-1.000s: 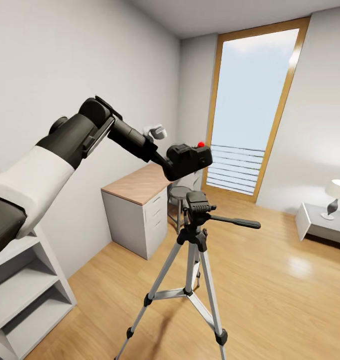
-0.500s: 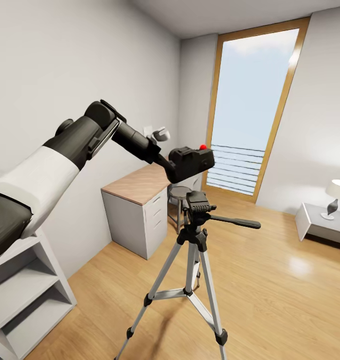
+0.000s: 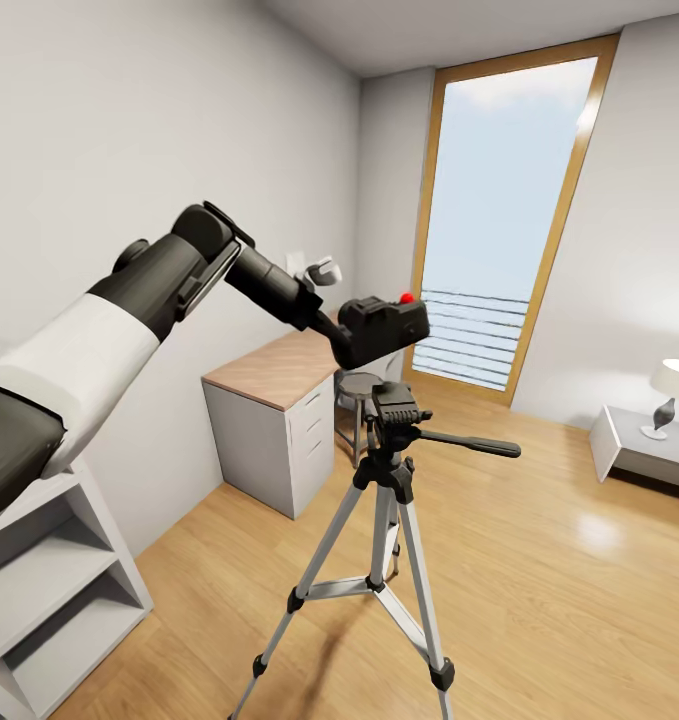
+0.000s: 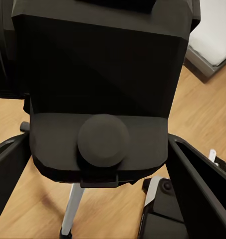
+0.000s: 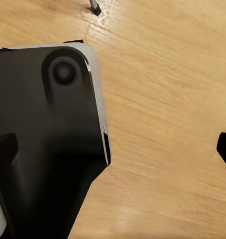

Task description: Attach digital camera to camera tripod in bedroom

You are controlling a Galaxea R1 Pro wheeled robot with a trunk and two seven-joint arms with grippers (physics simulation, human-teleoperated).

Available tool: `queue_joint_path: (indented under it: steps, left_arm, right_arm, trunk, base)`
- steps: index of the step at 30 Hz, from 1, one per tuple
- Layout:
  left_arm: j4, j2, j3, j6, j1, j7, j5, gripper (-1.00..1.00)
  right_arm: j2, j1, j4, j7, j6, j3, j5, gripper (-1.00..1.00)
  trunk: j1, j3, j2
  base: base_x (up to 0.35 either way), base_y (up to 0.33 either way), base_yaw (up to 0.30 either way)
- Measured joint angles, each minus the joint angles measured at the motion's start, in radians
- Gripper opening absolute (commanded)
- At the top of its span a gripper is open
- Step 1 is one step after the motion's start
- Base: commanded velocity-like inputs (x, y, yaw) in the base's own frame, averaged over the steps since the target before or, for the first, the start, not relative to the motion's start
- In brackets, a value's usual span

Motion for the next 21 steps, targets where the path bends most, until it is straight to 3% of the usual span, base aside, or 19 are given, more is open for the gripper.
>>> queue_joint_path:
  steps: [4,9,21]
  left_arm:
    - [-0.001,-0.002,-0.024,0.0,0.0,0.0,0.0,-1.0]
    - [-0.001,-0.023,-0.05,0.0,0.0,0.0,0.002,-1.0]
    - [-0.001,-0.044,-0.055,0.0,0.0,0.0,0.0,-1.0]
  right_arm:
    - [0.0,0.0,0.0,0.0,0.0,0.0,0.0,1.0]
    - [0.0,0.0,0.0,0.0,0.0,0.0,0.0,1.0]
    - [-0.001,0.0,-0.012,-0.006,0.001,0.01,0.009,1.0]
  trunk:
    - [0.0,0.0,0.0]
    - [0.0,0.0,0.0]
    - [0.0,0.0,0.0]
  base:
    - [0.0,0.0,0.0]
    - [0.0,0.0,0.0]
    - [0.0,0.0,0.0]
